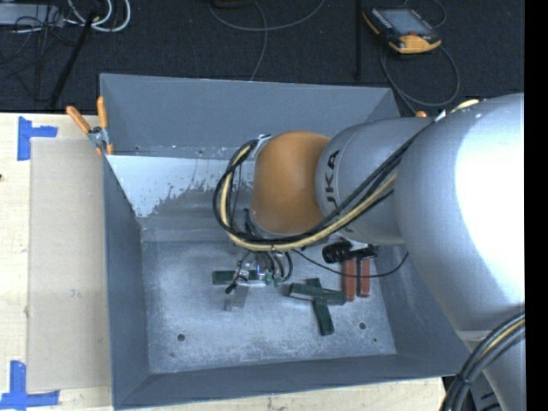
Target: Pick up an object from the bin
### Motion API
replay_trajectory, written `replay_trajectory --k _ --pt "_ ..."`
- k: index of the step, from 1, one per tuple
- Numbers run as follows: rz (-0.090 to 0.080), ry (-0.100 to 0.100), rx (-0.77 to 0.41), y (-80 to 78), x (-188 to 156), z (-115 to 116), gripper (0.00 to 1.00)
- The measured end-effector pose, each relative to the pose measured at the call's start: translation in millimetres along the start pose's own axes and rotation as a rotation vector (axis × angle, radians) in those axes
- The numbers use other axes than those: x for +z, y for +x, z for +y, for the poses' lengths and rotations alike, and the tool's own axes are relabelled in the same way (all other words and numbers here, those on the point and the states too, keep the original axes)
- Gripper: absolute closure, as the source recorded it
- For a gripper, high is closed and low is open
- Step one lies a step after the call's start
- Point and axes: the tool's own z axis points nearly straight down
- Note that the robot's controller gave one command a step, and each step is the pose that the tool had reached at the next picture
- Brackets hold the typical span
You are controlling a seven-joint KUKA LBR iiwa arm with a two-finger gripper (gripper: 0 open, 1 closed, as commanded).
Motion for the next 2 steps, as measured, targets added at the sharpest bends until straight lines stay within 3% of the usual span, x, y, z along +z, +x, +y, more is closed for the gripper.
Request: replay_trajectory --k 1,2 --pt "-0.004 -0.001 0.004 -1.6 -2 0 1.00" --pt "-0.012 -0.005 -0.028 27.2 -182 13 1.00"
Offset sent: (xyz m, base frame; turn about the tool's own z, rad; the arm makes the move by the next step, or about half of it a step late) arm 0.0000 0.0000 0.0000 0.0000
